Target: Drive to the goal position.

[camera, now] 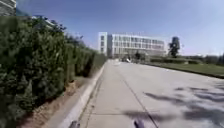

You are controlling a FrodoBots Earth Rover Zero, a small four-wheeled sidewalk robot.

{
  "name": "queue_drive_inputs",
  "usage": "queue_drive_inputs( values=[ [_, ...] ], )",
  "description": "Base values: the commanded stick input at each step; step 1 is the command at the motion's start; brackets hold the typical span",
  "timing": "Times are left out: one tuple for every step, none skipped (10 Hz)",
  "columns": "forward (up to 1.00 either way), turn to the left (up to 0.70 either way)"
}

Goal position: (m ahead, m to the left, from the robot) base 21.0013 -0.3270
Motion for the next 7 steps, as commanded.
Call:
queue_drive_inputs(
  values=[
    [0.7, 0.0],
    [0.7, 0.0],
    [0.7, -0.35],
    [0.7, -0.35],
    [0.7, -0.35],
    [0.7, -0.35],
    [0.7, -0.35]
  ],
)
